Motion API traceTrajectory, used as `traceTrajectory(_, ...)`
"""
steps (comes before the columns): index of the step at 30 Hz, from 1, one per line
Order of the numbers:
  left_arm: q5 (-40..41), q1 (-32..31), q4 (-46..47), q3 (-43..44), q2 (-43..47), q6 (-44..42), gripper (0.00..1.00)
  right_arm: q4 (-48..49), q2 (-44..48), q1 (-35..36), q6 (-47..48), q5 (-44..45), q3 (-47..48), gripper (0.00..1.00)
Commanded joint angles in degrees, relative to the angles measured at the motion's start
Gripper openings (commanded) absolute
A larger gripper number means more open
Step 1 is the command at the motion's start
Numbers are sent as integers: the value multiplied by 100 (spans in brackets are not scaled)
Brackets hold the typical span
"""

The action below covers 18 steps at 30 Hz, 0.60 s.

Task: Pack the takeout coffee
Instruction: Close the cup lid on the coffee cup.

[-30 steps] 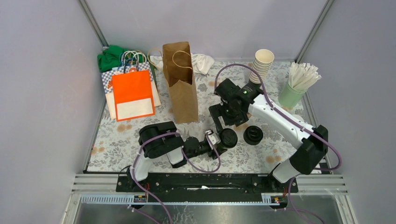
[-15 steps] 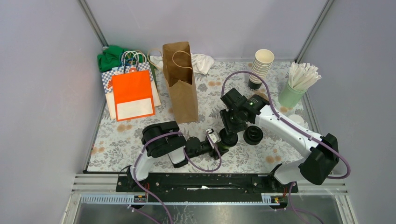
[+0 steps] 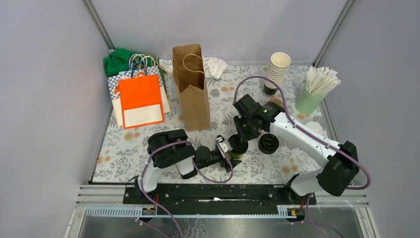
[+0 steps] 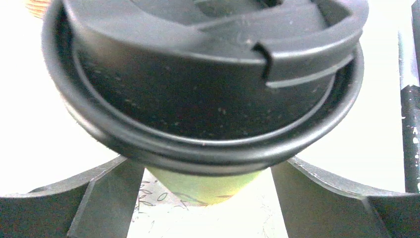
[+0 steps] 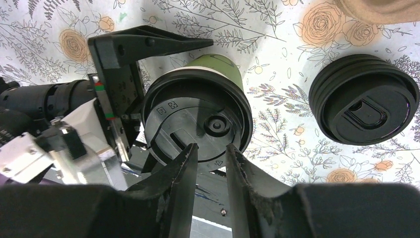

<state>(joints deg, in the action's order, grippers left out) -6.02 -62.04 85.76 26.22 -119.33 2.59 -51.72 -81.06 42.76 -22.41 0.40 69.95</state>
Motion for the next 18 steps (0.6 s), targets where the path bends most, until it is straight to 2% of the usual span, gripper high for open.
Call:
traceTrajectory(1,361,-20,583,-204,441,-5,99,-19,152,48,21,81,147,35)
traceTrajectory(11,903,-21,-20,-507,1230,156,99,356,687,50,70,253,-61,38)
traceTrajectory(18,657,-23,-1067,-493,1765,179,99,449,807,52,124,317,-115,40)
